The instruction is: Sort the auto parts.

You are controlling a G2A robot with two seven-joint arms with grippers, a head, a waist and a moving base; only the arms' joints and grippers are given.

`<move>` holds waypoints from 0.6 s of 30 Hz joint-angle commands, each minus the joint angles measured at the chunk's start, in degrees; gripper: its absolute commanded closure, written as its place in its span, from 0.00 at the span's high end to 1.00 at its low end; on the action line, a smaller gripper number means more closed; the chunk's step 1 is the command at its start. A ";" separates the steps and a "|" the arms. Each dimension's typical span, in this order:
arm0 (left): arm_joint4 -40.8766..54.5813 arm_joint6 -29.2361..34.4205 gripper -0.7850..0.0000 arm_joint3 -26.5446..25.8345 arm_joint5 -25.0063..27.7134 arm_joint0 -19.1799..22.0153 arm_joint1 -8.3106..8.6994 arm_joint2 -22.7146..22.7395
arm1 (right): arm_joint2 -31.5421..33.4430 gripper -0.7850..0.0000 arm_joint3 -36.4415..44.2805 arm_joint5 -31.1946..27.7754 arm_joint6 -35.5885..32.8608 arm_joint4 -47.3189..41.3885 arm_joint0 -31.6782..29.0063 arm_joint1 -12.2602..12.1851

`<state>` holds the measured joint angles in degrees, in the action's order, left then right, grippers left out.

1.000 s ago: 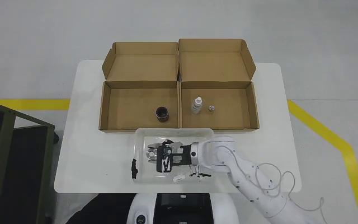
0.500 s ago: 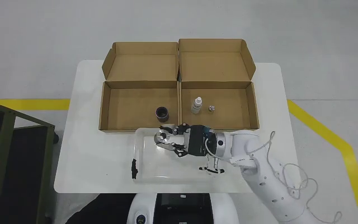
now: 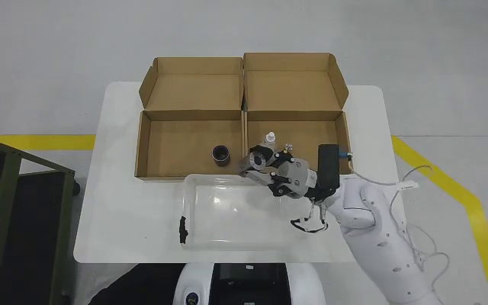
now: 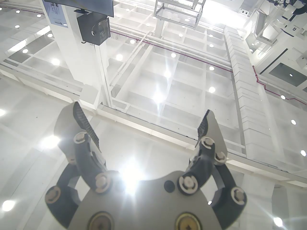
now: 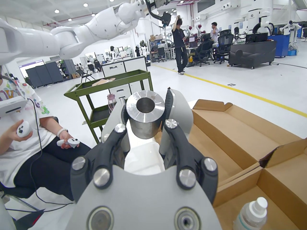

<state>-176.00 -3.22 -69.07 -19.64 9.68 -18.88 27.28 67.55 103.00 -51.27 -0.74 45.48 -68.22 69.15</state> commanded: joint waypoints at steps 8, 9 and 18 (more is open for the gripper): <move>0.00 0.00 1.00 0.00 0.00 0.00 0.00 0.00 | 0.56 0.00 -1.05 -0.61 -0.66 -4.88 0.42 -0.18; 0.00 0.00 1.00 0.00 0.00 0.00 0.00 0.00 | 0.55 0.00 -1.22 -0.59 -0.73 -5.05 0.59 -0.18; 0.00 0.00 1.00 0.00 0.00 0.00 0.00 0.00 | -0.63 0.00 -1.55 2.54 -2.31 -0.27 2.54 0.08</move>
<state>-176.00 -3.22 -69.07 -19.64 9.68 -18.88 27.28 67.13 101.26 -49.49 -2.81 43.86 -65.91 69.19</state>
